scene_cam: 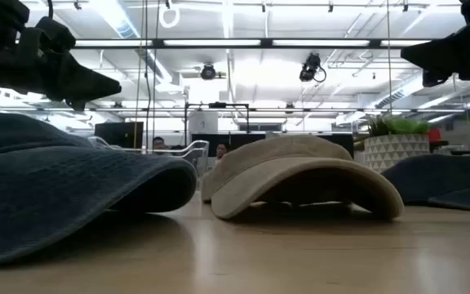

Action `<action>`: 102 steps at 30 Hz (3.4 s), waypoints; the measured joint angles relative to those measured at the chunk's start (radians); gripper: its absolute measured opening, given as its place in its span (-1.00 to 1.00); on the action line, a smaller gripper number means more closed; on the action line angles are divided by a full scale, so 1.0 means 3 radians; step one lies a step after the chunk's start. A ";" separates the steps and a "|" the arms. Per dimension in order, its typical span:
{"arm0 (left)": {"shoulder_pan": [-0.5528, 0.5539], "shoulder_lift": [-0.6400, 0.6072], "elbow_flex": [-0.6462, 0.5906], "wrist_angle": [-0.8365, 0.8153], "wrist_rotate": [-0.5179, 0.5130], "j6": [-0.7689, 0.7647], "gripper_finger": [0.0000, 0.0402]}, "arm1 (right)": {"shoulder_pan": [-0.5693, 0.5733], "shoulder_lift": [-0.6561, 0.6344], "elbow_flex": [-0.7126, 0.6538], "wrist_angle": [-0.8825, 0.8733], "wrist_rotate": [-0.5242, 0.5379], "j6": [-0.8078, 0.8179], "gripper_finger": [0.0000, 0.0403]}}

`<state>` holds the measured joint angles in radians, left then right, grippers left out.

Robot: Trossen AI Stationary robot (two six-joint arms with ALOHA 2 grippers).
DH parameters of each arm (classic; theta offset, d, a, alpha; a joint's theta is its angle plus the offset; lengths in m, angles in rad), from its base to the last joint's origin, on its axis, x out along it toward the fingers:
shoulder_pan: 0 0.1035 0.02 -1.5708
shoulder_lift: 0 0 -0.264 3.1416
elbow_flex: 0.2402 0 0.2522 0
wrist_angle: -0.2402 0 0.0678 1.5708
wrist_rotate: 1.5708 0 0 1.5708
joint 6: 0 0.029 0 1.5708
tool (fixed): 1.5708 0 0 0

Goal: Pick & Place hat

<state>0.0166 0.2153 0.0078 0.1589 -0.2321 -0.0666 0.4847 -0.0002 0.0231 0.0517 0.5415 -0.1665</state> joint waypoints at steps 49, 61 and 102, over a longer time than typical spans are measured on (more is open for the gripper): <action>0.0013 0.1319 0.1989 -0.2122 -0.0265 -0.0440 -0.14 | -0.0021 0.0270 0.0013 0.1632 -0.0210 -0.0522 -0.25; 0.0013 0.1932 0.2001 -0.3102 -0.0373 -0.1596 0.13 | -0.0022 0.1127 0.0630 0.1469 -0.0210 -0.0534 -0.09; -0.0808 0.3422 0.2473 -0.3873 -0.0665 -0.3671 -0.96 | -0.0022 0.1765 0.0652 0.1245 -0.0201 -0.0279 -0.10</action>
<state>-0.2259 1.2419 0.7496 -1.0031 -0.4316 -1.1678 0.4782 0.5293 0.2188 0.4252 0.4812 -0.2503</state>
